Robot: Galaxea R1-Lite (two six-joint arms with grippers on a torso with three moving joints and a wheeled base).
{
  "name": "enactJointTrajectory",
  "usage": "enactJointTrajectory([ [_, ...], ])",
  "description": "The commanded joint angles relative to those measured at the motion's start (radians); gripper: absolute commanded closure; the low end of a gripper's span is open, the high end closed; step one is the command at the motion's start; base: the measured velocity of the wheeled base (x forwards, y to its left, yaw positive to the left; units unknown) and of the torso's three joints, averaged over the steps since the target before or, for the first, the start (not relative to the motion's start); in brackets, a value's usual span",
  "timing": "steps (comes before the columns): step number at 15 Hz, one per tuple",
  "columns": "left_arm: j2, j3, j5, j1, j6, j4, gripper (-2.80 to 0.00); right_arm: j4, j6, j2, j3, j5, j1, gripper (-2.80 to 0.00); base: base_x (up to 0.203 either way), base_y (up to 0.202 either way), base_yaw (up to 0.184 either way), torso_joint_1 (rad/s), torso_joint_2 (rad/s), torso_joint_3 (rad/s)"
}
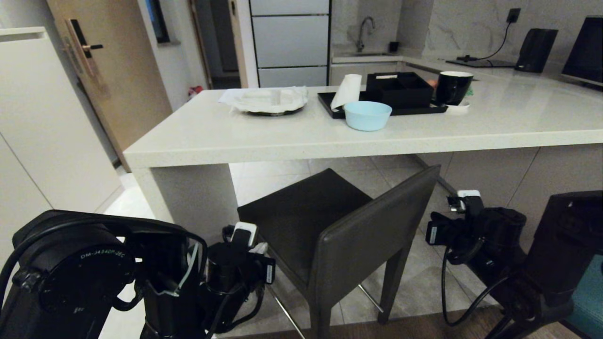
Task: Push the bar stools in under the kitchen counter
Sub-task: Push the gray chair back under the dining table
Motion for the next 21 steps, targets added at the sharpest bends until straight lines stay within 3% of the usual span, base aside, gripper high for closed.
enactJointTrajectory([
  [1,-0.036,0.014,0.060,-0.063,-0.008,-0.009,0.00,-0.008,0.000,-0.023,-0.014,0.036,-0.062,0.00,0.000,0.000,0.000,0.000,0.00,0.000],
  [4,-0.027,0.019,0.214,-0.196,-0.037,-0.009,0.00,-0.004,0.000,0.047,-0.120,0.127,-0.131,0.00,0.000,0.000,0.000,0.000,0.00,0.000],
  [7,-0.029,0.030,0.397,-0.245,-0.054,-0.009,0.00,0.072,-0.001,0.098,-0.303,0.210,-0.189,0.00,0.000,0.000,0.000,0.000,0.00,0.000],
  [10,-0.095,0.074,0.416,-0.283,-0.070,-0.009,0.00,0.200,-0.002,0.141,-0.497,0.309,-0.212,0.00,0.000,0.000,0.000,0.000,0.00,0.000],
  [13,-0.129,0.084,0.421,-0.373,-0.076,-0.009,0.00,0.315,-0.002,0.208,-0.612,0.386,-0.196,0.00,0.000,0.000,0.000,0.000,0.00,0.000],
  [16,-0.092,0.026,0.409,-0.426,-0.075,-0.009,0.00,0.305,-0.003,0.218,-0.564,0.389,-0.135,0.00,0.000,0.000,0.000,0.000,0.00,0.000],
  [21,-0.079,-0.087,0.380,-0.460,-0.075,0.055,0.00,0.176,-0.003,0.207,-0.426,0.378,-0.072,0.00,0.000,0.000,0.000,0.000,0.00,0.000],
])
